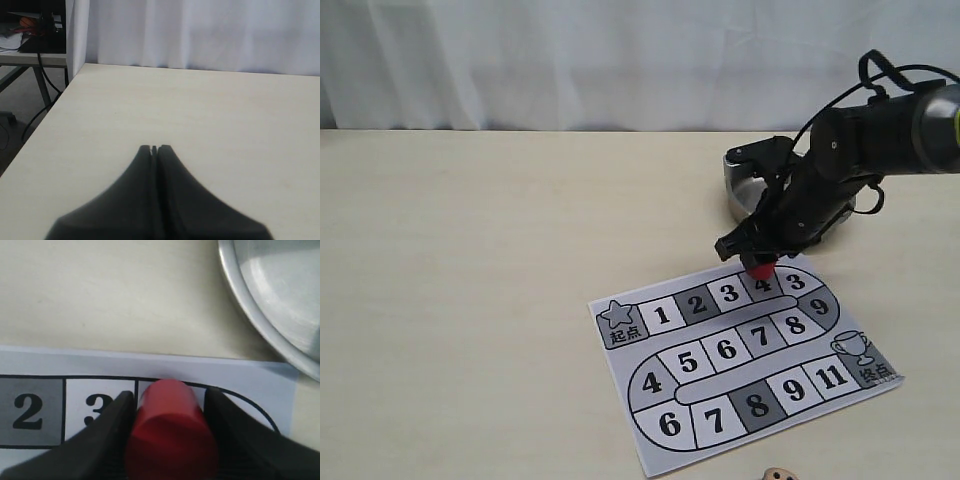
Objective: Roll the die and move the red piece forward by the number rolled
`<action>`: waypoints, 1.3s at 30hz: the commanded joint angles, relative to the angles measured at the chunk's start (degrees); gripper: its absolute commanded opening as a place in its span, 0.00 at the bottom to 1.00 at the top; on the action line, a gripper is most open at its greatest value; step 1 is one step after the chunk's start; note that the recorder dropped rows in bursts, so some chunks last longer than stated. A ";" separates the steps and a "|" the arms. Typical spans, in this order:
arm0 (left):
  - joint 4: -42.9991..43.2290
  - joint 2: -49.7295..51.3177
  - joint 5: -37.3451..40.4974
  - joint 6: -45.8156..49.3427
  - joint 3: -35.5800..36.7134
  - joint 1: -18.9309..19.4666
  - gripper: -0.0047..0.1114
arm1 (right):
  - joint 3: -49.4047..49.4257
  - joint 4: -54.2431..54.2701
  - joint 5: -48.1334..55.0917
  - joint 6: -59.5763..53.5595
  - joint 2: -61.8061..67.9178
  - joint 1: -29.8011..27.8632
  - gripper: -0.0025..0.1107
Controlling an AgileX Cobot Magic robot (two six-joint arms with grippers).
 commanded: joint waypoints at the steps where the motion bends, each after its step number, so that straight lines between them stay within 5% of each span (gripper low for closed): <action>1: 0.02 -0.03 -0.73 0.01 -0.37 -0.44 0.04 | 0.06 -0.14 0.50 0.34 2.53 -0.26 0.06; 18: 0.02 -0.03 -0.73 0.01 -0.37 -0.44 0.04 | -0.26 0.53 0.27 1.86 -0.55 -0.26 0.63; 27: 0.02 -0.03 -0.73 0.01 -0.37 -0.44 0.04 | -0.26 -0.98 2.72 5.76 -7.50 -1.46 0.57; 36: 0.02 -0.03 -0.73 0.01 -0.37 -0.44 0.04 | -0.26 -1.58 4.55 6.93 -12.27 -12.95 0.11; 39: 0.02 -0.03 -0.73 0.01 -0.37 -0.44 0.04 | -0.26 -1.58 5.63 3.40 -12.43 -16.78 0.06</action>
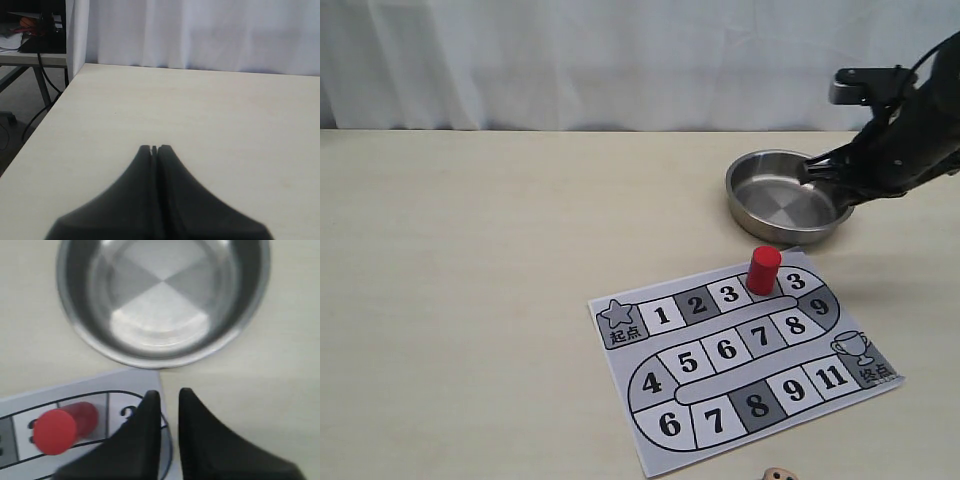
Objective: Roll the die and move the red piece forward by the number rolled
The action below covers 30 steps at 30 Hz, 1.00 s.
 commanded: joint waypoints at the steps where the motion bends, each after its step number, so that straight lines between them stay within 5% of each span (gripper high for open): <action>1: 0.02 -0.03 -0.73 0.01 -0.37 -0.44 0.04 | -0.26 -0.54 1.67 -4.63 -0.70 -5.59 0.06; 15: 0.02 -0.03 -0.73 0.01 -0.37 -0.44 0.04 | -0.26 -0.15 8.81 -6.22 -5.23 -8.25 0.06; 30: 0.02 -0.03 -0.73 0.01 -0.37 -0.44 0.04 | 5.90 -0.15 9.22 -6.22 -42.04 -8.11 0.06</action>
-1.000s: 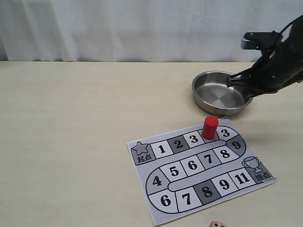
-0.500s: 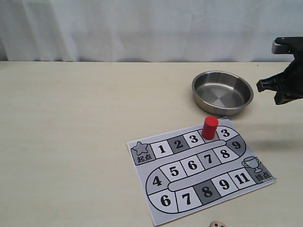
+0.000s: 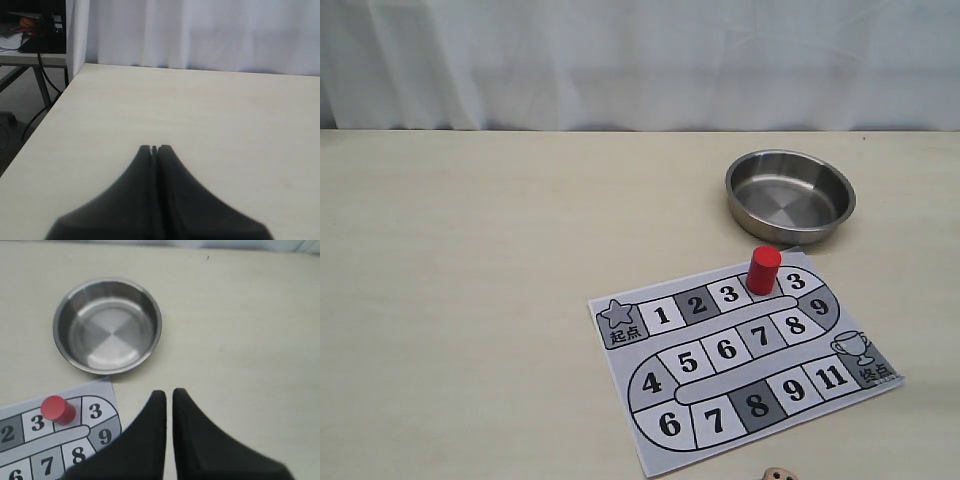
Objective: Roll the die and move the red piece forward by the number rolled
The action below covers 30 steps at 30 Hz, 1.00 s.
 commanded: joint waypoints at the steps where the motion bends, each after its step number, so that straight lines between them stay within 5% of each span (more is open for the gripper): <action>1: 0.02 -0.03 -0.73 0.01 -0.37 -0.44 0.04 | 1.33 0.05 0.68 -0.39 -12.11 -0.19 0.06; 22: 0.02 -0.03 -0.73 0.01 -0.37 -0.44 0.04 | 3.22 0.49 3.72 0.04 -69.18 -0.08 0.06; 25: 0.02 -0.03 -0.47 0.01 -0.37 -0.44 0.04 | 1.97 0.30 11.67 0.04 -70.11 -0.04 0.06; 30: 0.02 -0.03 -0.46 0.01 -0.37 -0.44 0.04 | 5.61 0.67 6.95 0.33 -70.11 -0.04 0.06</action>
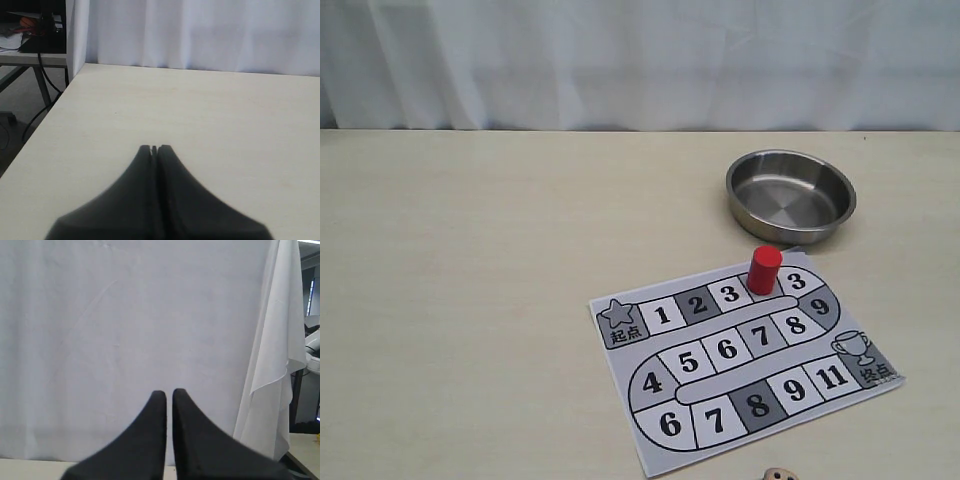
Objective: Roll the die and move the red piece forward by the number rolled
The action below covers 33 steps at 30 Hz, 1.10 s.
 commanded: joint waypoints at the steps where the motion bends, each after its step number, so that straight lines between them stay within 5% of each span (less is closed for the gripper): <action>1: 0.02 -0.03 -0.46 0.01 -0.37 -0.44 0.04 | 5.38 0.91 -6.05 0.33 0.05 -0.04 0.06; 10: 0.93 -0.03 0.41 0.01 -0.37 -0.44 0.04 | 35.30 1.15 -36.56 0.07 0.05 -0.04 0.06; 27: 0.93 -0.03 0.41 0.01 -0.37 -0.44 0.04 | 63.27 2.85 -59.59 -0.45 0.05 4.45 0.06; 33: 0.93 -0.03 0.41 0.01 -0.37 -0.44 0.04 | 64.74 2.76 -54.98 -0.73 0.05 4.67 0.06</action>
